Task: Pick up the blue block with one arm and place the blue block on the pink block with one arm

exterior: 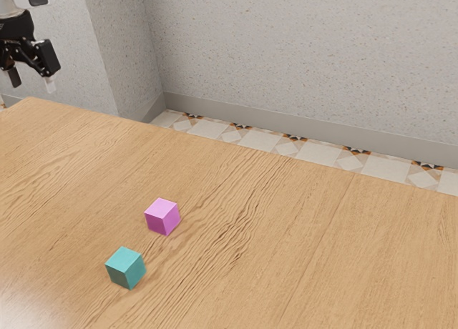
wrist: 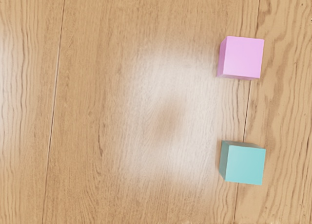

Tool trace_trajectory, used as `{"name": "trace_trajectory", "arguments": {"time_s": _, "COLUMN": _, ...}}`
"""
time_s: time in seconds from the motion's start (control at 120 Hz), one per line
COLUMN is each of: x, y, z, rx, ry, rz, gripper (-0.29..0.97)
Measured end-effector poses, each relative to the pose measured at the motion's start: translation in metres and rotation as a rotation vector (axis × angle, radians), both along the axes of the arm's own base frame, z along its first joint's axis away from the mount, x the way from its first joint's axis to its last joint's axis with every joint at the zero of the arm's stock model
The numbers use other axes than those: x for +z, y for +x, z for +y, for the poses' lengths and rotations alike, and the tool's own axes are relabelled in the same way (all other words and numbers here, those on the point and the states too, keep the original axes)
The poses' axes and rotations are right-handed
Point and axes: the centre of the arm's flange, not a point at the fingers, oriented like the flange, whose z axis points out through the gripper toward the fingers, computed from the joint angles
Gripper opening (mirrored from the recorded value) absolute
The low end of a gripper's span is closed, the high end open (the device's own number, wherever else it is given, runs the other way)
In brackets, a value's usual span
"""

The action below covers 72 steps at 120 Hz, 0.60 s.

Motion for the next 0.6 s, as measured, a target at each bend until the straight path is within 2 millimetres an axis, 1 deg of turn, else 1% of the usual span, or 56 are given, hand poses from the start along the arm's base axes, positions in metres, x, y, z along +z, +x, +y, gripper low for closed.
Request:
{"name": "trace_trajectory", "arguments": {"time_s": 0.258, "x": 0.000, "y": -0.001, "z": 0.000, "rx": -0.029, "ry": -0.004, "rz": 0.007, "gripper": 0.68}}
{"name": "trace_trajectory", "arguments": {"time_s": 0.267, "x": 0.002, "y": -0.002, "z": 0.000, "rx": -0.030, "ry": -0.004, "rz": 0.003, "gripper": 0.68}}
{"name": "trace_trajectory", "arguments": {"time_s": 0.275, "x": 0.006, "y": -0.004, "z": 0.000, "rx": -0.029, "ry": -0.004, "rz": -0.005, "gripper": 0.68}}
{"name": "trace_trajectory", "arguments": {"time_s": 0.292, "x": 0.042, "y": -0.017, "z": -0.002, "rx": -0.028, "ry": 0.010, "rz": -0.072, "gripper": 0.68}}
{"name": "trace_trajectory", "arguments": {"time_s": 0.308, "x": 0.082, "y": -0.034, "z": -0.003, "rx": -0.025, "ry": 0.026, "rz": -0.148, "gripper": 0.68}}
{"name": "trace_trajectory", "arguments": {"time_s": 0.317, "x": 0.101, "y": -0.045, "z": -0.005, "rx": -0.023, "ry": 0.032, "rz": -0.186, "gripper": 0.68}}
{"name": "trace_trajectory", "arguments": {"time_s": 0.333, "x": 0.133, "y": -0.065, "z": -0.007, "rx": -0.020, "ry": 0.040, "rz": -0.249, "gripper": 0.68}}
{"name": "trace_trajectory", "arguments": {"time_s": 0.358, "x": 0.170, "y": -0.100, "z": -0.013, "rx": -0.017, "ry": 0.037, "rz": -0.322, "gripper": 0.68}}
{"name": "trace_trajectory", "arguments": {"time_s": 0.375, "x": 0.186, "y": -0.122, "z": -0.017, "rx": -0.018, "ry": 0.031, "rz": -0.354, "gripper": 0.68}}
{"name": "trace_trajectory", "arguments": {"time_s": 0.392, "x": 0.197, "y": -0.142, "z": -0.022, "rx": -0.021, "ry": 0.023, "rz": -0.376, "gripper": 0.68}}
{"name": "trace_trajectory", "arguments": {"time_s": 0.425, "x": 0.211, "y": -0.181, "z": -0.036, "rx": -0.034, "ry": 0.009, "rz": -0.407, "gripper": 0.68}}
{"name": "trace_trajectory", "arguments": {"time_s": 0.442, "x": 0.212, "y": -0.195, "z": -0.043, "rx": -0.040, "ry": 0.002, "rz": -0.410, "gripper": 0.68}}
{"name": "trace_trajectory", "arguments": {"time_s": 0.467, "x": 0.202, "y": -0.206, "z": -0.050, "rx": -0.046, "ry": -0.014, "rz": -0.387, "gripper": 0.68}}
{"name": "trace_trajectory", "arguments": {"time_s": 0.483, "x": 0.181, "y": -0.205, "z": -0.052, "rx": -0.049, "ry": -0.031, "rz": -0.345, "gripper": 0.68}}
{"name": "trace_trajectory", "arguments": {"time_s": 0.542, "x": 0.081, "y": -0.191, "z": -0.059, "rx": -0.048, "ry": -0.087, "rz": -0.178, "gripper": 0.68}}
{"name": "trace_trajectory", "arguments": {"time_s": 0.583, "x": 0.003, "y": -0.177, "z": -0.077, "rx": -0.062, "ry": -0.082, "rz": -0.055, "gripper": 0.68}}
{"name": "trace_trajectory", "arguments": {"time_s": 0.6, "x": -0.025, "y": -0.173, "z": -0.084, "rx": -0.068, "ry": -0.074, "rz": -0.015, "gripper": 0.68}}
